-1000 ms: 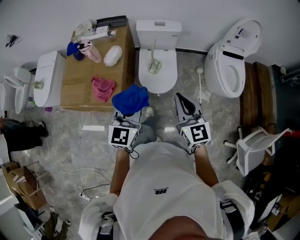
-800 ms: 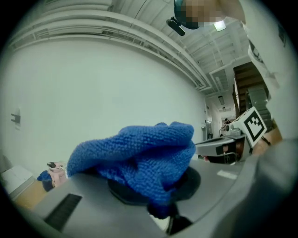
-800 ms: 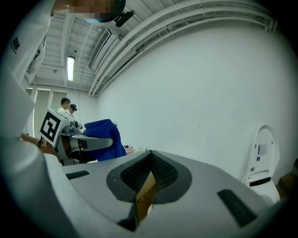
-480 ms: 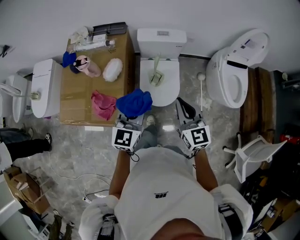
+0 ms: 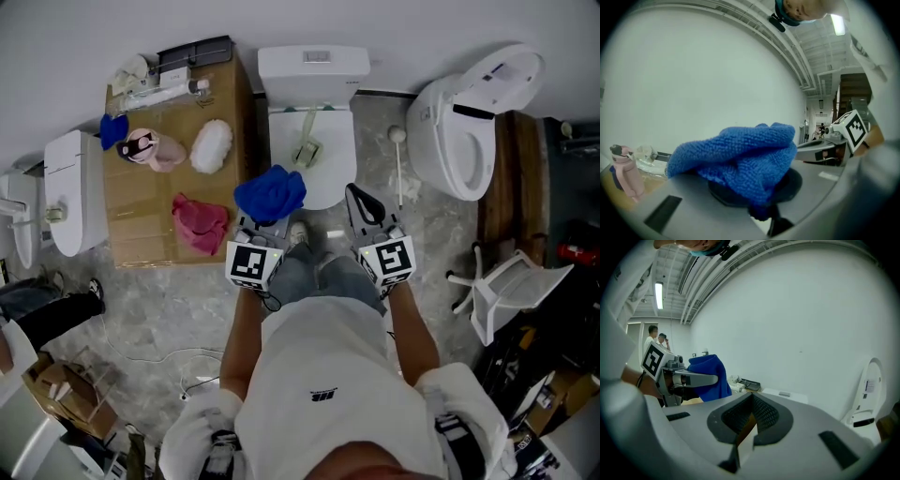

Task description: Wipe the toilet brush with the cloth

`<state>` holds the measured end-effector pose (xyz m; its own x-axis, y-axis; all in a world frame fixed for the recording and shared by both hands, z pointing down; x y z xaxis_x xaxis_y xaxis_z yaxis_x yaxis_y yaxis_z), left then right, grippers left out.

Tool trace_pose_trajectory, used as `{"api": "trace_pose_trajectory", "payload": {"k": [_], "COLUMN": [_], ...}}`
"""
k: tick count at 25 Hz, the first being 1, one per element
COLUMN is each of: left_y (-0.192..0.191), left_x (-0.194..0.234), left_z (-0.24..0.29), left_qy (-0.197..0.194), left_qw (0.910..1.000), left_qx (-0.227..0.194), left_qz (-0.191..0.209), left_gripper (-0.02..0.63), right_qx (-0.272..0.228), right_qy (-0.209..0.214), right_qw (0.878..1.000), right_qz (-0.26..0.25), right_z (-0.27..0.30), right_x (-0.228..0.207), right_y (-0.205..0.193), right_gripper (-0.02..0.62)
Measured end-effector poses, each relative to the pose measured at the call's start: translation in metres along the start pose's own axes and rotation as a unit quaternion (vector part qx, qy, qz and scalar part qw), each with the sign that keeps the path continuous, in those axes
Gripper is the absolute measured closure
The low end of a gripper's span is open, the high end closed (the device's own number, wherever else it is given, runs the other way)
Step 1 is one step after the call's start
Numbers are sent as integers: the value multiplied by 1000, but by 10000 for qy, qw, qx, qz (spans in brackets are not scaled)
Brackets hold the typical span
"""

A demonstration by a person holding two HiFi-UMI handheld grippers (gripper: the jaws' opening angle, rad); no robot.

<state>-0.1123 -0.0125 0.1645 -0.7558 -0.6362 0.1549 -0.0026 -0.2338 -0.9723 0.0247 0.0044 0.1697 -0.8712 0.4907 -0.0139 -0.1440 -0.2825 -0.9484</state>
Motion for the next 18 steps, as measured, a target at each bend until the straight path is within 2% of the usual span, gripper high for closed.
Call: {"api": "trace_pose_trajectory", "payload": {"k": [4, 9, 18], "left_y": [-24, -61, -116], "left_x": [7, 14, 29], "left_z": [21, 43, 83], "left_qy": [-156, -114, -77], "left_qw": [9998, 9991, 9974], "left_qx": [127, 379, 710], "left_qz": [-85, -130, -52], "left_gripper": [535, 534, 531], "right_qx": [126, 359, 724], "right_qy": [-96, -123, 190], "right_qw": [9999, 9993, 9972], "right_qz": [-18, -10, -55], "right_z": [18, 35, 79], "right_x": [-15, -35, -54], "right_y": [-19, -53, -115], "right_gripper": [600, 600, 600]}}
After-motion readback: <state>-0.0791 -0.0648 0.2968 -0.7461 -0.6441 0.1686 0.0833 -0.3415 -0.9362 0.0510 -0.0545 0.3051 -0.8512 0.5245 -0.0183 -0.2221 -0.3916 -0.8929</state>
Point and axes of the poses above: the fingertips, and each gripper's own axes: z forward along the fingers, x to its left, y out of its top, the point moved 2 cm from there along -z, backward along the fingers
